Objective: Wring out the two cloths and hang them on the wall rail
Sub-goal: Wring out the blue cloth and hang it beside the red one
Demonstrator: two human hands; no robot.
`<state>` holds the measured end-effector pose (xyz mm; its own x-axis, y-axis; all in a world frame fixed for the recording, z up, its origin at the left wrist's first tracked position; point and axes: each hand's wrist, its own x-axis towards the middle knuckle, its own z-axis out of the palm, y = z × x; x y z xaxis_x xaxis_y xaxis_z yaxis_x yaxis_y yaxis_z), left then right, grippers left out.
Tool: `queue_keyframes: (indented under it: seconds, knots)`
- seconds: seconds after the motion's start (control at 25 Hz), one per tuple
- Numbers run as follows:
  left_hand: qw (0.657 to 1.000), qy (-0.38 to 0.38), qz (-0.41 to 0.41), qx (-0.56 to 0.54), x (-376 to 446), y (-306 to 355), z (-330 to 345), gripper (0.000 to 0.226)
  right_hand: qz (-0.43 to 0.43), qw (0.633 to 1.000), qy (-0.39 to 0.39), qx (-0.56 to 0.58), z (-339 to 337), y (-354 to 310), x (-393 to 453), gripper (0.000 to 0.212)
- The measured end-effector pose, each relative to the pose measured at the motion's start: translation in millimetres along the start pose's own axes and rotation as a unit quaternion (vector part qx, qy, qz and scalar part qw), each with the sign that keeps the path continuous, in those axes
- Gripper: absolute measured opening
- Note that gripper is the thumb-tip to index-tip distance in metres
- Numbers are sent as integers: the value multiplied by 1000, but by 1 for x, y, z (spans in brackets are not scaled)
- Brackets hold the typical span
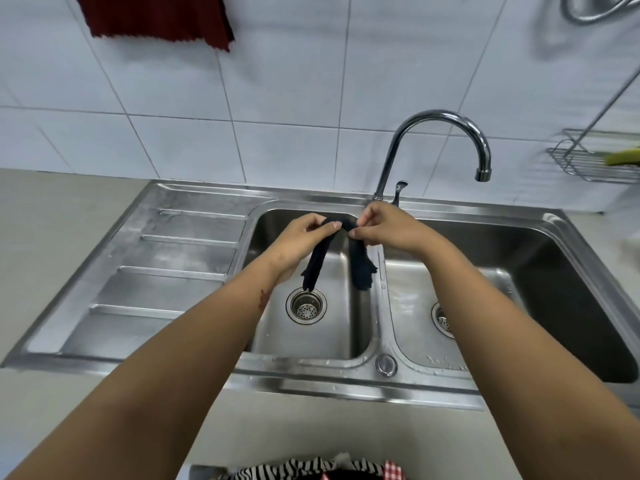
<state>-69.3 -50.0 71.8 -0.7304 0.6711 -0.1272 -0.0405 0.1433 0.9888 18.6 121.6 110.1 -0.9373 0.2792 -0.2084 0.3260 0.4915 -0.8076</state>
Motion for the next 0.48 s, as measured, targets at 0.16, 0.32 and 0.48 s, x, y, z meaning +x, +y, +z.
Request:
queue_keyframes:
  seconds: [0.16,0.32,0.48]
  knots:
    - [963,8,-56,-265,-5,18,9,16,-27,998,-4,53,4,-8,-2,27]
    - [916,27,-132,-378,-4,32,17,30,57,969,-23,239,35,-2,3,67]
    - [904,116,-186,-367,7,33,29,29,168,889,-202,376,66,6,-1,77]
